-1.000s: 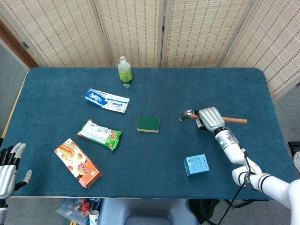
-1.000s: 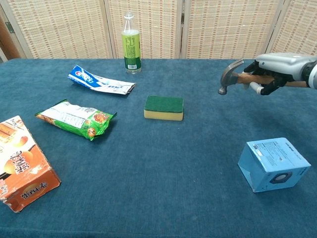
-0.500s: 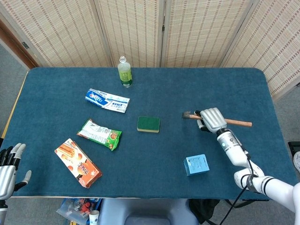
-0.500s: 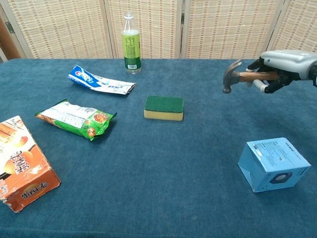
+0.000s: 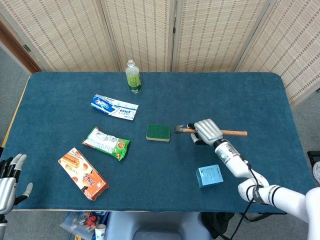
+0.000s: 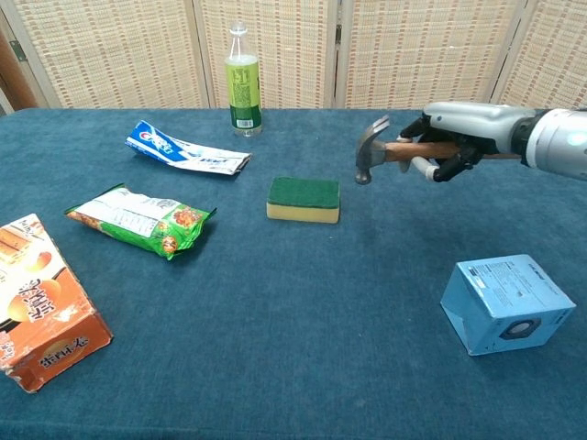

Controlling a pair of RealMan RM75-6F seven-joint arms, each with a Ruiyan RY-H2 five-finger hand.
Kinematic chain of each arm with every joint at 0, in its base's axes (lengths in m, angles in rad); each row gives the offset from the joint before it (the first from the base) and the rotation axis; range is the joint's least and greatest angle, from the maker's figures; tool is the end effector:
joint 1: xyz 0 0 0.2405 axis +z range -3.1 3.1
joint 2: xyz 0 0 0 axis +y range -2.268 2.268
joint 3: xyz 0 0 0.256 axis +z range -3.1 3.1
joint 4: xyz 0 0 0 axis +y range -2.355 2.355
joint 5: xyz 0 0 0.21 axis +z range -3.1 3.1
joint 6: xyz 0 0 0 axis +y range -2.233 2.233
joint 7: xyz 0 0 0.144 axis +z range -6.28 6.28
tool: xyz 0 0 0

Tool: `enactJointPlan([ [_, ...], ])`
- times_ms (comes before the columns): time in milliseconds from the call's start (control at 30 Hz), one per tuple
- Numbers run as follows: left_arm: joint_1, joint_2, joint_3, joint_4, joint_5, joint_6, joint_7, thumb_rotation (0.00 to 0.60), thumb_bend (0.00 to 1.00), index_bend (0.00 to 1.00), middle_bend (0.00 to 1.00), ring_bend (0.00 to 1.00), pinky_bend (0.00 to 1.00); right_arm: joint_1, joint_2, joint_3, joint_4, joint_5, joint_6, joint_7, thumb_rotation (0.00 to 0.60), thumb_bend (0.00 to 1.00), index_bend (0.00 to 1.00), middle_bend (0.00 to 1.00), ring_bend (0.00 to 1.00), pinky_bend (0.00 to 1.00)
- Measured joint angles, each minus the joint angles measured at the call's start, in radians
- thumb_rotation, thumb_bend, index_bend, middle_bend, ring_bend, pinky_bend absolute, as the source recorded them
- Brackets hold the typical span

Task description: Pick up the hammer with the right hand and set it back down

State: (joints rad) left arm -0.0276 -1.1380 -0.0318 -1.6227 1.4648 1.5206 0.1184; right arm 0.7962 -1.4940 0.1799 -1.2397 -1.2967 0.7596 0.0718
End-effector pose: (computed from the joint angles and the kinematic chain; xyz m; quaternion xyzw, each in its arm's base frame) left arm -0.3211 0.1588 0.1561 -0.5864 -0.3813 -0.3429 0.6270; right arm -0.1778 -0.3898 0.0038 0.7511 -0.4092 0.3583 0.3741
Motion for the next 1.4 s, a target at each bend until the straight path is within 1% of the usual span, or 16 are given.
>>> enactJointPlan([
  [233, 0.006, 0.002, 0.002, 0.000, -0.001, 0.005, -0.004, 0.600, 0.35, 0.00, 0.00, 0.00, 0.00, 0.052, -0.060, 0.024, 0.028, 0.032, -0.039, -0.020, 0.600, 0.75, 0.67, 0.76, 0.66, 0.71],
  [367, 0.010, 0.004, 0.003, 0.005, -0.006, 0.006, -0.009, 0.600, 0.35, 0.00, 0.00, 0.00, 0.00, 0.077, -0.092, 0.043, 0.061, 0.060, -0.051, -0.033, 0.600, 0.75, 0.67, 0.76, 0.66, 0.71],
  [567, 0.011, 0.002, 0.004, 0.011, -0.010, 0.000, -0.011, 0.600, 0.35, 0.00, 0.00, 0.00, 0.00, 0.104, -0.138, 0.057, 0.117, 0.106, -0.074, -0.060, 0.600, 0.76, 0.67, 0.76, 0.66, 0.71],
  [733, 0.011, 0.001, 0.004, 0.013, -0.013, -0.006, -0.012, 0.600, 0.35, 0.00, 0.00, 0.00, 0.00, 0.121, -0.174, 0.058, 0.163, 0.133, -0.099, -0.076, 0.600, 0.77, 0.67, 0.76, 0.66, 0.71],
  [967, 0.009, -0.002, 0.005, 0.015, -0.021, -0.017, -0.009, 0.600, 0.35, 0.00, 0.00, 0.00, 0.00, 0.137, -0.209, 0.045, 0.218, 0.156, -0.136, -0.094, 0.600, 0.77, 0.68, 0.76, 0.66, 0.71],
  [1133, 0.010, -0.003, 0.004, 0.015, -0.025, -0.017, -0.008, 0.600, 0.35, 0.00, 0.00, 0.00, 0.00, 0.133, -0.204, 0.046, 0.209, 0.148, -0.115, -0.086, 0.600, 0.77, 0.68, 0.76, 0.66, 0.71],
  [1400, 0.007, -0.004, 0.004, 0.009, -0.019, -0.019, -0.001, 0.600, 0.35, 0.00, 0.00, 0.00, 0.00, 0.109, -0.161, 0.055, 0.163, 0.120, -0.072, -0.039, 0.600, 0.77, 0.68, 0.76, 0.66, 0.71],
])
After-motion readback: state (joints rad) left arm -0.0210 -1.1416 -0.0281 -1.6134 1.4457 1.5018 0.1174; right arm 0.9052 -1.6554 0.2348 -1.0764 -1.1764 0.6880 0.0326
